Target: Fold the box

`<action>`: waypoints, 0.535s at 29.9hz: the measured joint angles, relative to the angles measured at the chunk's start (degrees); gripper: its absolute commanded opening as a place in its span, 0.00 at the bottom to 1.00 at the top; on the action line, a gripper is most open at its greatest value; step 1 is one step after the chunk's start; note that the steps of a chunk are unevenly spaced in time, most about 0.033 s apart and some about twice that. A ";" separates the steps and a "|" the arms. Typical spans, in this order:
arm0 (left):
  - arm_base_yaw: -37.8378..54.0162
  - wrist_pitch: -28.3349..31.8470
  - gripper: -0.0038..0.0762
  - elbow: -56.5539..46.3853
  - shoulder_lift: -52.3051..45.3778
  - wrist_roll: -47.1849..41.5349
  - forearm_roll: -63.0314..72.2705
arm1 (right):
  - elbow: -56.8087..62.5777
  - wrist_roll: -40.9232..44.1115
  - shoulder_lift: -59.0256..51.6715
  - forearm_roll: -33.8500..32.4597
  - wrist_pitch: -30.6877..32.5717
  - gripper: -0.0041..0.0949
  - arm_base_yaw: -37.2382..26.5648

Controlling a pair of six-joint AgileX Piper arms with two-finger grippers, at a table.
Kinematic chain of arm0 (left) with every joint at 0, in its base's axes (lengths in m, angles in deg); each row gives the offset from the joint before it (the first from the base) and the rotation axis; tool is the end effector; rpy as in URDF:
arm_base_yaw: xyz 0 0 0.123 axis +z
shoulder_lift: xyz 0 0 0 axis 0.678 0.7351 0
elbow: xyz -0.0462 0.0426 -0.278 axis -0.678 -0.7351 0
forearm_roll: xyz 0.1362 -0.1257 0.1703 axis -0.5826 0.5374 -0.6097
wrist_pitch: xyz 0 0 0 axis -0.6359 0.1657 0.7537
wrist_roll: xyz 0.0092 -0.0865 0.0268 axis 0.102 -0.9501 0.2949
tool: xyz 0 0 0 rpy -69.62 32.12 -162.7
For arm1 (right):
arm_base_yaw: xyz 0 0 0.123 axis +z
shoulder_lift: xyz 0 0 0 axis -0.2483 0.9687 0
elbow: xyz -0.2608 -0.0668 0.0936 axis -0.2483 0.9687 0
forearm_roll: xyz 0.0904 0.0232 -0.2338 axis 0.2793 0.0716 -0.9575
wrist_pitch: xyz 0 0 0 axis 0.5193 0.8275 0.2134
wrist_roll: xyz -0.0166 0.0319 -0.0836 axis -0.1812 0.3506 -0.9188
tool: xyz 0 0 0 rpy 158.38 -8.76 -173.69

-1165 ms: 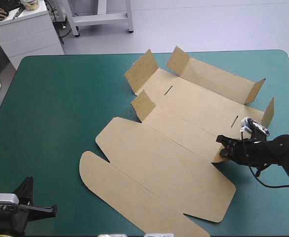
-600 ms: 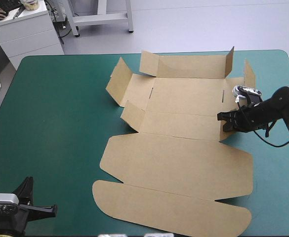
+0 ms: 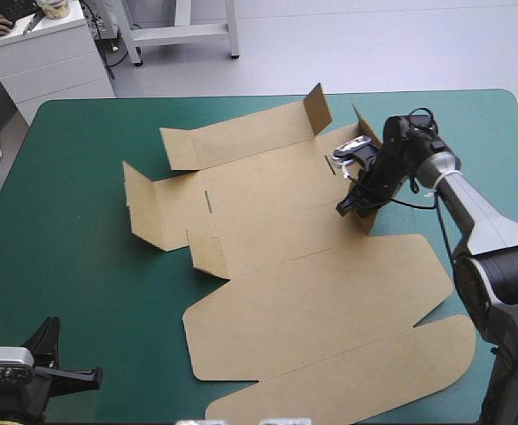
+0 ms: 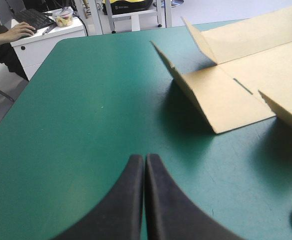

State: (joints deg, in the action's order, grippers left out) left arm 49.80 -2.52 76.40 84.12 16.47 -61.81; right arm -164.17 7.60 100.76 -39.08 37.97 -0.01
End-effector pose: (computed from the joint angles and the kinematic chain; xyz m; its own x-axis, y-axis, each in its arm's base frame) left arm 0.0126 -0.0098 0.2795 -0.2336 0.0580 -0.9706 0.0157 0.9983 0.0559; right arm 0.3943 0.1142 0.2604 -0.7589 -0.6085 -0.2319 -0.6337 0.7720 0.0482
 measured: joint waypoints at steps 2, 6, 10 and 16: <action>0.00 0.00 0.04 0.00 0.00 0.00 0.00 | -1.75 -2.72 1.48 -1.05 0.00 0.04 2.82; 0.00 0.00 0.04 0.00 0.00 0.00 0.00 | -3.80 -8.00 3.63 -4.38 -1.28 0.04 8.21; 0.00 0.00 0.04 0.00 0.00 0.00 0.00 | -4.72 -14.51 5.03 -8.64 -5.20 0.02 12.99; -0.01 0.00 0.04 0.00 0.00 0.00 0.00 | -4.96 -31.26 5.82 -10.17 -11.62 0.02 16.83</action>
State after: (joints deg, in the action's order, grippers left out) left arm 49.79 -2.52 76.40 84.12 16.47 -61.81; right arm -169.14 -23.66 106.58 -49.25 26.35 16.82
